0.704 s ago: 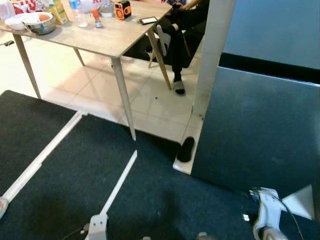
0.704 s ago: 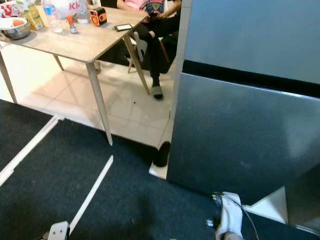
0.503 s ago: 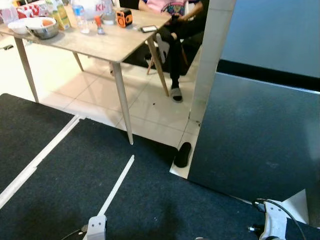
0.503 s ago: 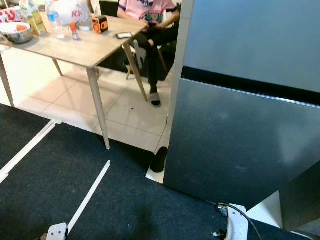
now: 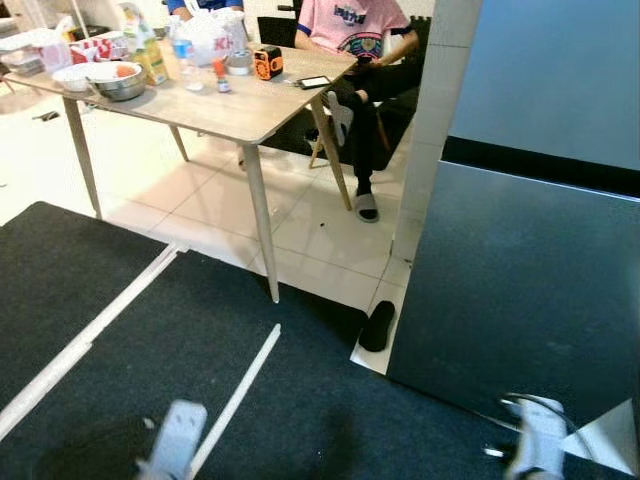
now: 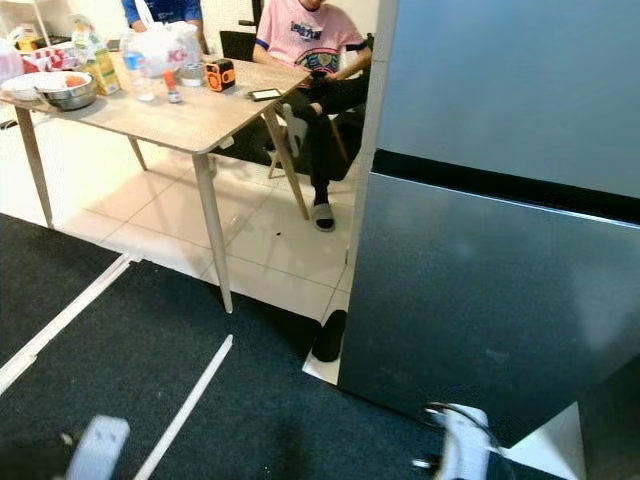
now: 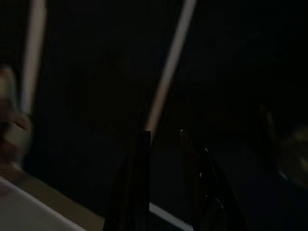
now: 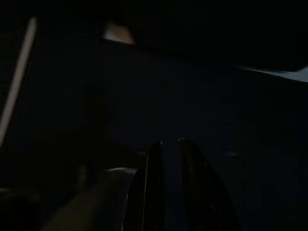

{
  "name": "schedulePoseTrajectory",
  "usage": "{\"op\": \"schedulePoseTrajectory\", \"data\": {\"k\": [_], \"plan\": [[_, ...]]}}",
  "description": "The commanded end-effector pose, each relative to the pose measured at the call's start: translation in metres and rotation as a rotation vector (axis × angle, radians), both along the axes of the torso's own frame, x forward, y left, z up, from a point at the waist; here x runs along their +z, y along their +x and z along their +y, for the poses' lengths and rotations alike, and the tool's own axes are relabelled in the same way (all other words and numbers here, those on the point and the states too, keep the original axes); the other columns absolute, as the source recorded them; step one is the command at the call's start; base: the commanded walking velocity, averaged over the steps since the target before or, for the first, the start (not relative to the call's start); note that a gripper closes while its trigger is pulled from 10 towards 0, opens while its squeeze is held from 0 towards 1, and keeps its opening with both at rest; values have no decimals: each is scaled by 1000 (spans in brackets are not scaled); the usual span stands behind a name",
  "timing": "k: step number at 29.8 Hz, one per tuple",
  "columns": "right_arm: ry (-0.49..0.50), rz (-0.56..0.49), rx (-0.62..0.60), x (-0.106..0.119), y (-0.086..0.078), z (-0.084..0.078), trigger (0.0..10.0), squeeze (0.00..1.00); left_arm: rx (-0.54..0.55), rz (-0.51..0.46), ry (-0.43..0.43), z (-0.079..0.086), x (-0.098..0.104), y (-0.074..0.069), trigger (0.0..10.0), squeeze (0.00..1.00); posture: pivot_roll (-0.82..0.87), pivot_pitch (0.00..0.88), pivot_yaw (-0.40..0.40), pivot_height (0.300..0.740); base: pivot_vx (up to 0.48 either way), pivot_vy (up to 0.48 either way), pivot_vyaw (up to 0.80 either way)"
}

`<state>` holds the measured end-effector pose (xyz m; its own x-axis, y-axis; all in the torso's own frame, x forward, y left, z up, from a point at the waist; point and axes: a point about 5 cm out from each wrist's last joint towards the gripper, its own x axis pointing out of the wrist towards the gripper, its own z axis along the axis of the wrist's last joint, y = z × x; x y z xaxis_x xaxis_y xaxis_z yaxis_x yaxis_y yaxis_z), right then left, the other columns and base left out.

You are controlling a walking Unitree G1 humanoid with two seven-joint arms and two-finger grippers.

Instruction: Restocking fridge

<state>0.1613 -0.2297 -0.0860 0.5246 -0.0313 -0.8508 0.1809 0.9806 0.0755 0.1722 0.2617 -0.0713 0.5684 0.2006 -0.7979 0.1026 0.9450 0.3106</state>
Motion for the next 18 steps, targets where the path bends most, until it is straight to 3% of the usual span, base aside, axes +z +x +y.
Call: {"op": "schedulePoseTrajectory", "data": {"k": [1, 5, 8, 11, 12, 14, 18], "plan": [[-4, 16, 10, -2, -2, 2, 10000, 0, -40, 6, 35, 2, 2, 2, 10000, 0, -7, 0, 31, 740, 0, 0, 0], [-11, 30, 26, -2, -1, 7, 10000, 0, -37, 6, -11, -11, -2, 4, 10000, 0, -11, 0, 47, 740, 0, 0, 0], [-28, 45, 74, -3, 2, 12, 10000, 0, -34, 61, -51, -23, -12, -10, 10000, 0, -9, 0, 39, 740, 0, 0, 0], [-40, 53, 109, -3, 3, 14, 10000, 0, 49, 93, -101, -29, -19, -22, 10000, 0, -8, 0, 29, 740, 0, 0, 0], [-44, 36, 131, 0, 10, 15, 10000, 0, 75, 131, -128, -37, -26, -35, 10000, 0, -11, 0, 28, 740, 0, 0, 0], [-46, 24, 138, 2, 13, 16, 10000, 0, 76, 145, -135, -40, -28, -39, 10000, 0, -11, 0, 28, 740, 0, 0, 0], [-43, 12, 192, 4, 19, 20, 10000, 0, 16, 189, -165, -55, -34, -52, 10000, 0, -7, 0, 20, 740, 0, 0, 791]]}}
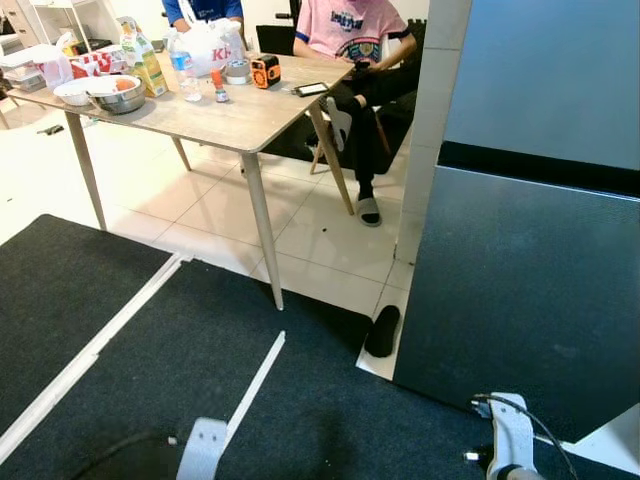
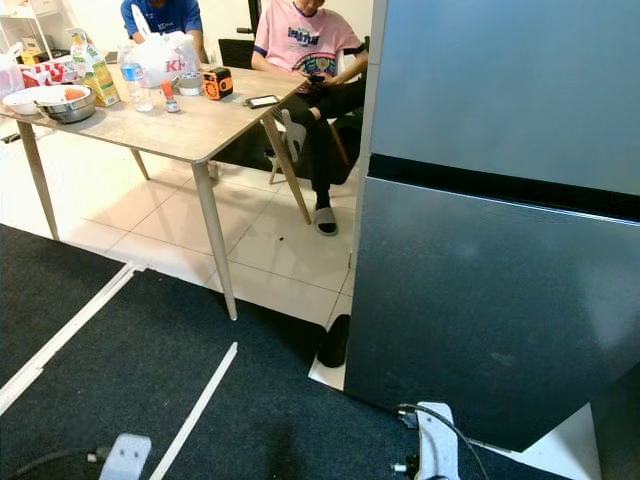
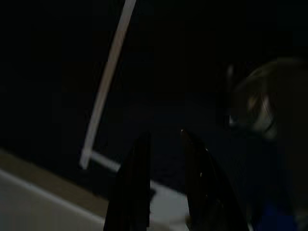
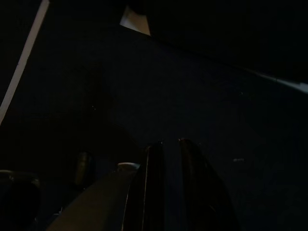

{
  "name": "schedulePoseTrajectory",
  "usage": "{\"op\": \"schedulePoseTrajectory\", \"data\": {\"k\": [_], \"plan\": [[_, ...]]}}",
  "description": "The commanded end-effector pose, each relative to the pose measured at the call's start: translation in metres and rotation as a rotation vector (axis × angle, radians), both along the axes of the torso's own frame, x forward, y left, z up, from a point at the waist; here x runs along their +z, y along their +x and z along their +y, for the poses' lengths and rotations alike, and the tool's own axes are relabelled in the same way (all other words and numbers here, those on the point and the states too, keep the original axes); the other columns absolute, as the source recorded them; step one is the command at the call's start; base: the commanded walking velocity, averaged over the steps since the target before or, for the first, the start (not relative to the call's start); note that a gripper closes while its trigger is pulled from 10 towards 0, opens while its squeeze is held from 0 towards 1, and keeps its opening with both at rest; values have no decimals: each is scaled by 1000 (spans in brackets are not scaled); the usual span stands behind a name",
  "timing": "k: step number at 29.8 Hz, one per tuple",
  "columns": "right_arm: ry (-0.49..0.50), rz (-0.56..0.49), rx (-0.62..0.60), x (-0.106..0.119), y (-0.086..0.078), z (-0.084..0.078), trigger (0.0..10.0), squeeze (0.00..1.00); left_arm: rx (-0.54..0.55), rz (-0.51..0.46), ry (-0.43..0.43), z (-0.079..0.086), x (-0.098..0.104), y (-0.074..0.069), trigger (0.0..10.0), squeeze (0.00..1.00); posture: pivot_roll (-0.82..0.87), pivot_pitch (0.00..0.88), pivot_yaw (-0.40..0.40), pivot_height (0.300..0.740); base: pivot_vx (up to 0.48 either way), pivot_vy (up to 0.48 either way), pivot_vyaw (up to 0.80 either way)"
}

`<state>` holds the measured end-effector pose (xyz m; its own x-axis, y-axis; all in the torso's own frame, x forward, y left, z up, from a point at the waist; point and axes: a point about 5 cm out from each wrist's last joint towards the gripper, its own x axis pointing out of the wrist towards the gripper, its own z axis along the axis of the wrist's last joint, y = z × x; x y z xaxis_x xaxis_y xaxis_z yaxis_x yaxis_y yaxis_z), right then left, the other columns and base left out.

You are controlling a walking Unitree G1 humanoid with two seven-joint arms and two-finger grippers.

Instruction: Restocking fridge

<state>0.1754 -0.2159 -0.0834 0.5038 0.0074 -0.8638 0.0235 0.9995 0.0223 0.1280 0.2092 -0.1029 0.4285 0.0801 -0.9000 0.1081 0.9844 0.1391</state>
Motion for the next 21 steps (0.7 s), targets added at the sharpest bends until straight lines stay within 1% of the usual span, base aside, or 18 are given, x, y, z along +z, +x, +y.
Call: {"op": "schedulePoseTrajectory", "data": {"k": [1, 2, 3, 4, 6, 9, 11, 12, 19, 20, 21], "plan": [[5, -6, 40, 1, 4, 6, 10000, 0, -33, 39, -10, -4, -4, -11, 10000, 0, -6, 0, 20, 740, 0, 0, 788], [-1, 6, 52, -1, 1, 6, 10000, 0, -61, 51, -5, -5, -5, -13, 10000, 0, -6, 0, 20, 740, 0, 0, 788], [-1, 6, 52, -1, 1, 6, 10000, 0, -61, 51, -5, -5, -5, -13, 10000, 0, -6, 0, 20, 740, 0, 0, 788], [-12, 26, 67, -3, -4, 6, 10000, 0, -82, 63, 1, -5, -6, -16, 10000, 0, -10, 0, 19, 740, 0, 0, 788], [-21, 48, 72, -6, -11, 4, 10000, 0, -58, 62, 5, -3, -6, -18, 10000, 0, -12, 0, 19, 740, 0, 0, 788], [-25, 58, 73, -7, -15, 3, 10000, 0, -40, 57, 6, -1, -5, -18, 10000, 0, -15, 0, 21, 740, 0, 0, 785], [-31, 64, 64, -8, -17, 0, 10000, 0, -8, 40, 3, 3, -4, -14, 10000, 0, -13, 0, 27, 740, 0, 0, 788], [-31, 65, 62, -8, -18, 0, 10000, 0, 3, 34, 3, 4, -3, -12, 10000, 0, -11, 0, 23, 740, 0, 0, 788], [-31, 65, 62, -8, -18, 0, 10000, 0, 3, 34, 3, 4, -3, -12, 10000, 0, -11, 0, 23, 740, 0, 0, 788], [-33, 66, 59, -8, -18, -1, 10000, 0, 15, 25, 0, 6, -2, -10, 10000, 0, -9, 0, 25, 740, 0, 0, 788], [-31, 51, 54, -5, -12, 0, 10000, 0, 30, 10, -14, 5, 0, -4, 10000, 0, -15, 0, 23, 740, 0, 0, 788]]}}
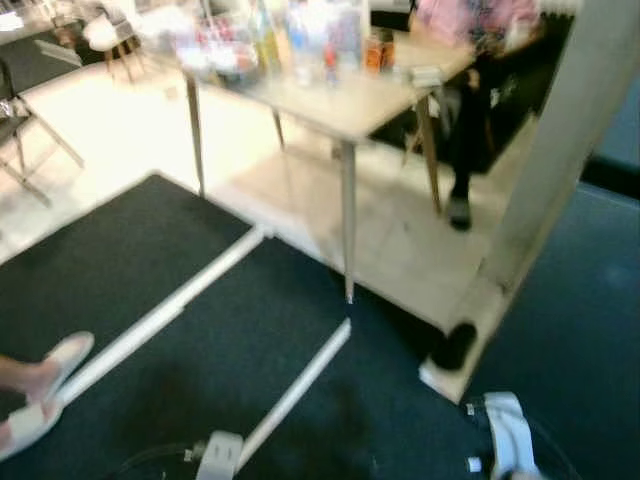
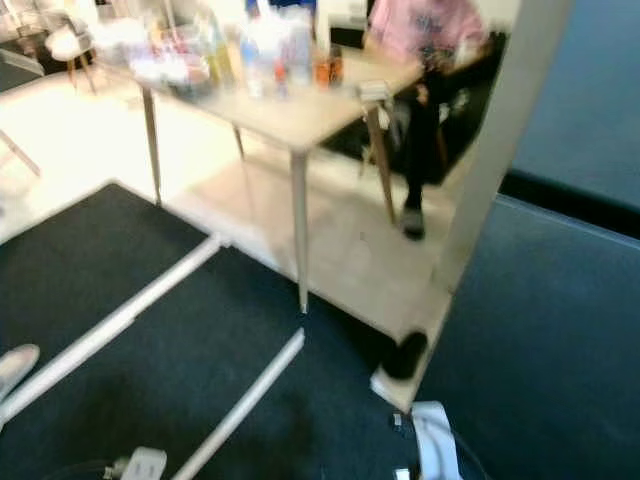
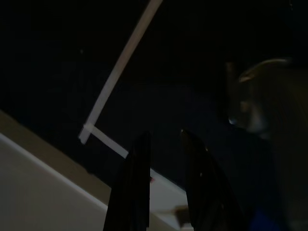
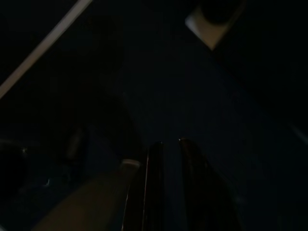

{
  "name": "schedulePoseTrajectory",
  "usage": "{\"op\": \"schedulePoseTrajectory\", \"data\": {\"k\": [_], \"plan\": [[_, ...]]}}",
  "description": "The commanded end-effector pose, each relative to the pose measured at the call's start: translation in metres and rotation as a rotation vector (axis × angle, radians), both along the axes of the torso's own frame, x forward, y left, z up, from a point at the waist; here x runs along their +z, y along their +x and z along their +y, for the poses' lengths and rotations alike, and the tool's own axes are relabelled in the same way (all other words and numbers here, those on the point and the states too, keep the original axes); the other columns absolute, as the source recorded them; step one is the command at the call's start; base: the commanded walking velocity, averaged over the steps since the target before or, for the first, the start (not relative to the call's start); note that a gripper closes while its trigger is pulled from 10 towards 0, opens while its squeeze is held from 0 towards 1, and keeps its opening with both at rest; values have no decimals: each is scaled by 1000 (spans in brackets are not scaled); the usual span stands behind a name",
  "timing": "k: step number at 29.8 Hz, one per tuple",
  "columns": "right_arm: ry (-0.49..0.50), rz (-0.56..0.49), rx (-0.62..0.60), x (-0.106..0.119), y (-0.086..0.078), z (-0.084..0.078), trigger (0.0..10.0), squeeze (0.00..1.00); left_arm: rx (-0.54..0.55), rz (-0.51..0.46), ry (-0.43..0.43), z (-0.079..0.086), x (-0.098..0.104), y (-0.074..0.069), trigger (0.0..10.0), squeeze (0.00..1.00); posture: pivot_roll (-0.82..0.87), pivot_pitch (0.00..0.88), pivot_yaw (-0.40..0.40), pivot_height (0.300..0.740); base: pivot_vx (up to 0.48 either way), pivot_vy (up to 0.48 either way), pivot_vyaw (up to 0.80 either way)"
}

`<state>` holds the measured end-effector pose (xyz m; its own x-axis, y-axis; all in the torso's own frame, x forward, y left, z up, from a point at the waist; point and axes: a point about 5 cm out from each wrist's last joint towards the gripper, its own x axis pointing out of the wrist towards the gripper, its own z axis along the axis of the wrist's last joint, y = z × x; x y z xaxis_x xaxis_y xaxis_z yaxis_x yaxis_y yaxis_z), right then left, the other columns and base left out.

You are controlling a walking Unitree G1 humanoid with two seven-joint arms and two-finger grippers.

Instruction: Restocking fridge

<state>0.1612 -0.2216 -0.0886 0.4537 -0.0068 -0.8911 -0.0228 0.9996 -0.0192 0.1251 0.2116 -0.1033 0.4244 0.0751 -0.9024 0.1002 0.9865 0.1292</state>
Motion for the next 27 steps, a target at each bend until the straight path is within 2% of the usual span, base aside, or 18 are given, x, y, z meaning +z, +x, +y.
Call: {"op": "schedulePoseTrajectory", "data": {"k": [1, 4, 9, 14, 17, 20, 27], "plan": [[13, -19, -2, 2, 7, 6, 10000, 0, 34, -1, -20, 1, 1, 3, 10000, 0, -14, 0, 24, 740, 0, 0, 788], [13, -31, -5, 4, 12, 6, 10000, 0, 66, -5, -43, -1, 1, 4, 10000, 0, -14, 0, 20, 740, 0, 0, 788], [13, -18, 2, 3, 9, 6, 10000, 0, 124, -1, -76, -3, -1, -1, 10000, 0, -9, 0, 8, 740, 0, 0, 786], [7, -14, 15, 2, 7, 6, 10000, 0, 135, 25, -79, -4, -3, -6, 10000, 0, -20, 0, 21, 740, 0, 0, 731], [5, -25, -32, 1, 5, 5, 10000, 0, 145, 42, -86, -1, -5, -14, 10000, 0, -12, 0, 26, 740, 0, 0, 0], [2, -8, -25, -1, 0, 5, 10000, 0, 161, 48, -87, 1, -5, -17, 10000, 0, -6, 0, 21, 740, 0, 0, 0], [-7, -3, -13, -1, 0, 4, 10000, 0, 188, 35, -101, 2, -4, -15, 10000, 0, -13, 0, 18, 740, 69, 0, 0]]}}
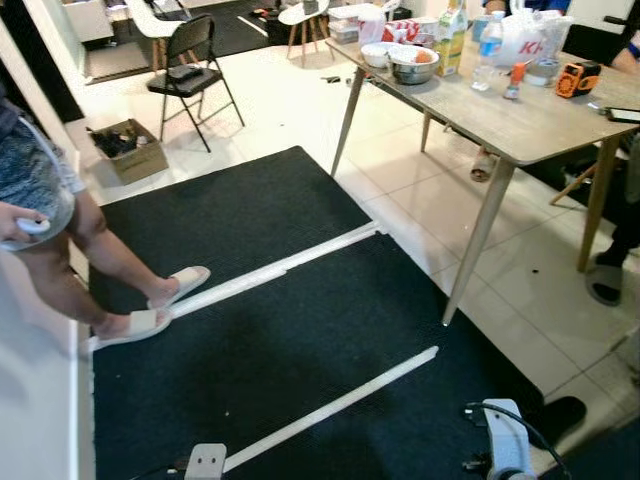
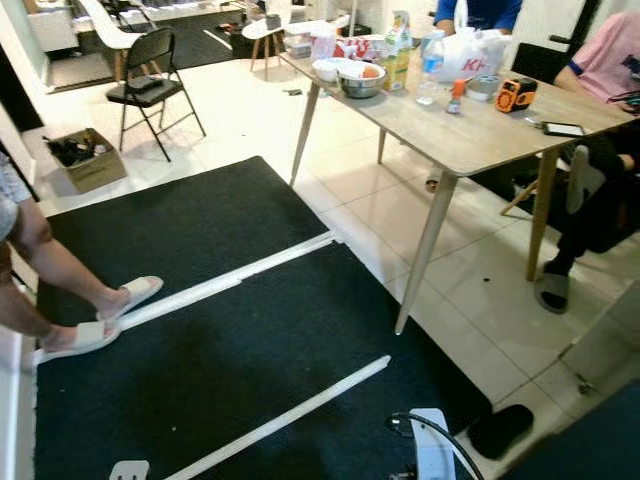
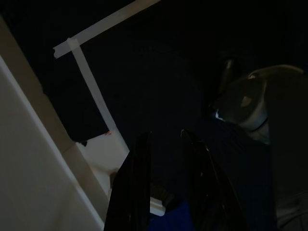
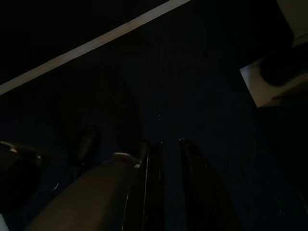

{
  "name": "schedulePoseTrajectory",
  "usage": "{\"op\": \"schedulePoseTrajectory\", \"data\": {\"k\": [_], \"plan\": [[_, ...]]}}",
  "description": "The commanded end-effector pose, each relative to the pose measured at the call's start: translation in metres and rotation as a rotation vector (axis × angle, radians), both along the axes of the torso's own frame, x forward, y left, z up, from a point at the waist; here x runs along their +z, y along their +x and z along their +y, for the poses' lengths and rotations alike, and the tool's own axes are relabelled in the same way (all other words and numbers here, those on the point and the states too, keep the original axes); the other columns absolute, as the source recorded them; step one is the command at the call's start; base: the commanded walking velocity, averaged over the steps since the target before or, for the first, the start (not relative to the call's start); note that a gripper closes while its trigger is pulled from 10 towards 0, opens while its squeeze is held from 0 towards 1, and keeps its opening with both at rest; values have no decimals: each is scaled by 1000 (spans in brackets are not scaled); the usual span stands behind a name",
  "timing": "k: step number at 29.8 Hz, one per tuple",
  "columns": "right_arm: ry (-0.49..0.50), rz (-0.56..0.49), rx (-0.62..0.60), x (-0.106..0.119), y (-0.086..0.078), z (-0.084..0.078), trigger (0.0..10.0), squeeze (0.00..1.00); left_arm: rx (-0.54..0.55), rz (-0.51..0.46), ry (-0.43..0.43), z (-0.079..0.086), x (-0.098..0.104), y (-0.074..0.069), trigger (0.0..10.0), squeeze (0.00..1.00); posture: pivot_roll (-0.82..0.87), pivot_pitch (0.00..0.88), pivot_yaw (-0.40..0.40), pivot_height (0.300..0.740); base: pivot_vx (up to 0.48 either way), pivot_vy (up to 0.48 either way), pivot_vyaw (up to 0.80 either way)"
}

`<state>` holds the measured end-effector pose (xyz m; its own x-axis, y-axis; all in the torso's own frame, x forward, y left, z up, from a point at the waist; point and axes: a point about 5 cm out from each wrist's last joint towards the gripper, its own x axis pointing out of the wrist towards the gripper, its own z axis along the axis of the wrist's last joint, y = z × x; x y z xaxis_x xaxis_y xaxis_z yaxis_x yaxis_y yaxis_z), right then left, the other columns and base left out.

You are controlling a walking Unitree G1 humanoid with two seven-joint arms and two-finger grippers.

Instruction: Restocking fridge

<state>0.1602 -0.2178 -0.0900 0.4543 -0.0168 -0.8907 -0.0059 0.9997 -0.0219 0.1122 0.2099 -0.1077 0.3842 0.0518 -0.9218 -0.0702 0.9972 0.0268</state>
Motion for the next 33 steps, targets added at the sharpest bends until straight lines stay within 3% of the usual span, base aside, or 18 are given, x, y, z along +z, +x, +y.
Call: {"op": "schedulePoseTrajectory", "data": {"k": [1, 14, 29, 33], "plan": [[-5, -3, 4, 1, 2, 0, 10000, 0, 12, 4, 0, 4, 0, -2, 10000, 0, -13, 0, 18, 740, 240, 0, 0], [-31, 10, 9, 1, -4, -11, 10000, 0, -36, 13, -7, -2, -1, -1, 10000, 0, -23, 0, 9, 740, 309, 0, 0], [-12, 10, -21, 0, -2, -6, 10000, 0, -41, 10, -4, -1, 0, 2, 10000, 0, -15, 0, 15, 740, 352, 0, 0], [-13, 40, 3, -1, -4, -4, 10000, 0, -43, 10, -4, -1, 0, 2, 10000, 0, -11, 0, 13, 740, 352, 0, -800]]}}
